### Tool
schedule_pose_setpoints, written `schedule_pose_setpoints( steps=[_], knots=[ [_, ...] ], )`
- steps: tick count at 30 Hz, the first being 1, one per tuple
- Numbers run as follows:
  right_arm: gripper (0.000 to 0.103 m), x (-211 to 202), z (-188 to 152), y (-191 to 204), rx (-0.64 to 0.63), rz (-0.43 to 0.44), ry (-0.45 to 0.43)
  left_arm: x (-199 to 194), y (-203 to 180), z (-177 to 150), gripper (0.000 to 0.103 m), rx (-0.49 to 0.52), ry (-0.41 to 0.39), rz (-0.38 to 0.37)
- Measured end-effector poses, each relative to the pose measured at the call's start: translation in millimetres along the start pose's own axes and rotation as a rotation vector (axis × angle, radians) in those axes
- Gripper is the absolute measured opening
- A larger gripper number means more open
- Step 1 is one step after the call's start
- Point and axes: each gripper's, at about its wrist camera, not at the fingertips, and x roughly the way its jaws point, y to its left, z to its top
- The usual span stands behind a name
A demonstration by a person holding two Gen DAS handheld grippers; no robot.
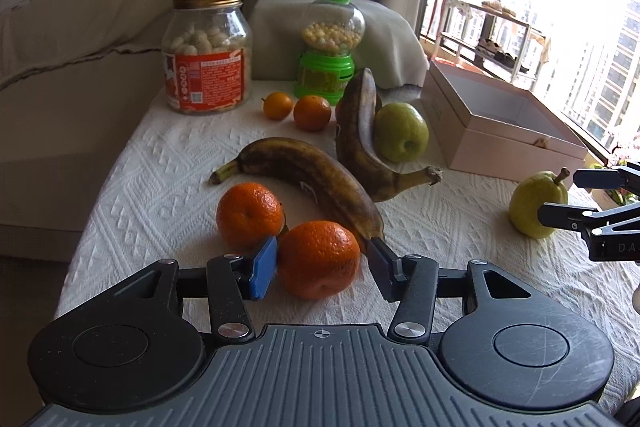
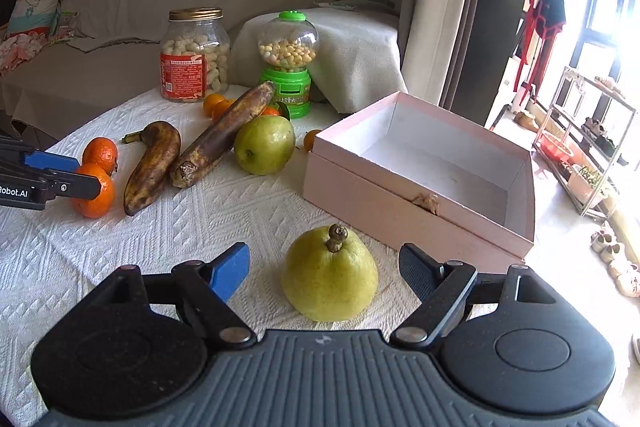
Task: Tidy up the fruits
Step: 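Lift the green pear with the right tool while the left tool grasps a mandarin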
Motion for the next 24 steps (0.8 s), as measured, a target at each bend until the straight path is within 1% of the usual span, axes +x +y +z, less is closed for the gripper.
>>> schedule_pose_setpoints(
  steps=[3, 5, 8, 11, 13, 15, 18, 21, 24],
  knots=[
    [0.082, 1.5, -2.9, -5.2, 0.038, 0.004, 0.005, -3.7, -3.9, -3.3, 0.056, 0.038, 0.025, 0.004],
    [0.082, 0.9, -3.3, -6.9, 0.051, 0.008, 0.003, -9.4, -3.7, -5.3, 0.056, 0.030, 0.044, -0.011],
    [0.082, 0.2, -2.8, -6.7, 0.058, 0.010, -0.003, -18.6, -4.7, -6.5, 0.055, 0.017, 0.060, -0.057],
    [0.082, -0.4, -3.1, -6.0, 0.066, 0.019, -0.008, -27.6, -6.7, -4.9, 0.055, -0.009, 0.043, -0.078],
    [0.083, 0.1, -3.9, -5.8, 0.069, 0.022, -0.007, -29.4, -7.0, -2.0, 0.055, -0.028, 0.018, -0.063],
    [0.083, 0.8, -4.7, -5.6, 0.071, 0.022, -0.005, -24.3, -8.2, -1.7, 0.055, -0.028, 0.033, -0.047],
    [0.083, -0.2, -7.3, -7.1, 0.074, 0.022, -0.001, -18.1, -14.5, -7.8, 0.056, 0.009, 0.066, -0.037],
    [0.083, -1.8, -11.1, -8.3, 0.064, 0.015, 0.000, -18.2, -20.6, -12.8, 0.056, 0.061, 0.058, -0.007],
    [0.083, -0.1, -14.7, -9.0, 0.064, 0.013, 0.011, -13.7, -19.0, -14.3, 0.056, 0.047, 0.062, -0.003]
  ],
)
